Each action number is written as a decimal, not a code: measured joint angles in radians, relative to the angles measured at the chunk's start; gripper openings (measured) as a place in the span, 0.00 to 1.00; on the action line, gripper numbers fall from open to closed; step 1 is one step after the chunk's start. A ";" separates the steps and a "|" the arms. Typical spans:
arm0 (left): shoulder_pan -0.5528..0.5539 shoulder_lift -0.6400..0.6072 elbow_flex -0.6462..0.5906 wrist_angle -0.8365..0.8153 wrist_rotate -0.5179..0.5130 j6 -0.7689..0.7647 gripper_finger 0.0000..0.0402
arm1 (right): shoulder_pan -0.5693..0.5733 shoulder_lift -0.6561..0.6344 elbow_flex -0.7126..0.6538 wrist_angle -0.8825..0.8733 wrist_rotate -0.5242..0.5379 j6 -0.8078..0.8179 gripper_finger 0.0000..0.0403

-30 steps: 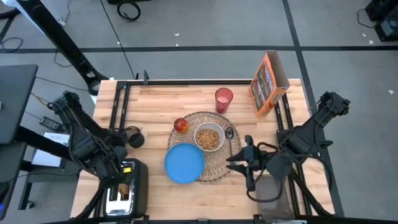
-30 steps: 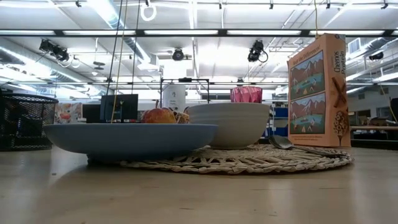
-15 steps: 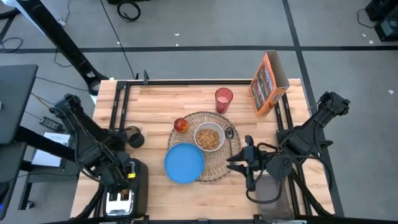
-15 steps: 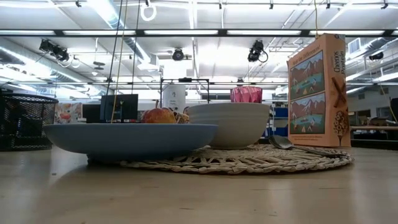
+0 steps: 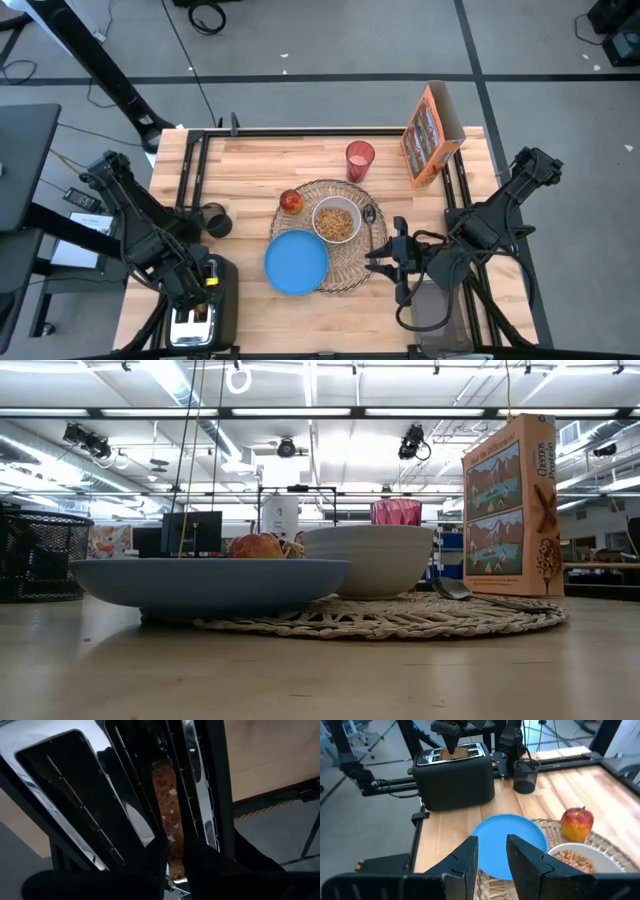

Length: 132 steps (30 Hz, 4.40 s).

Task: Arrange a breakfast setting
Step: Put the toasted bread on the blue plate, then return to Home Position

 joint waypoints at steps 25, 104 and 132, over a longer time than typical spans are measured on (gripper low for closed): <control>0.034 -0.024 0.627 -0.269 -0.103 0.263 0.07 | 0.004 -0.111 0.000 0.028 -0.012 -0.087 0.27; 0.695 -0.110 -0.392 0.878 -0.111 1.209 0.37 | -0.119 -0.222 0.000 0.123 -0.264 -0.209 0.20; 0.738 -0.411 -0.391 1.339 -0.278 1.890 0.03 | -0.505 -0.560 -0.626 0.669 -0.482 -0.354 0.08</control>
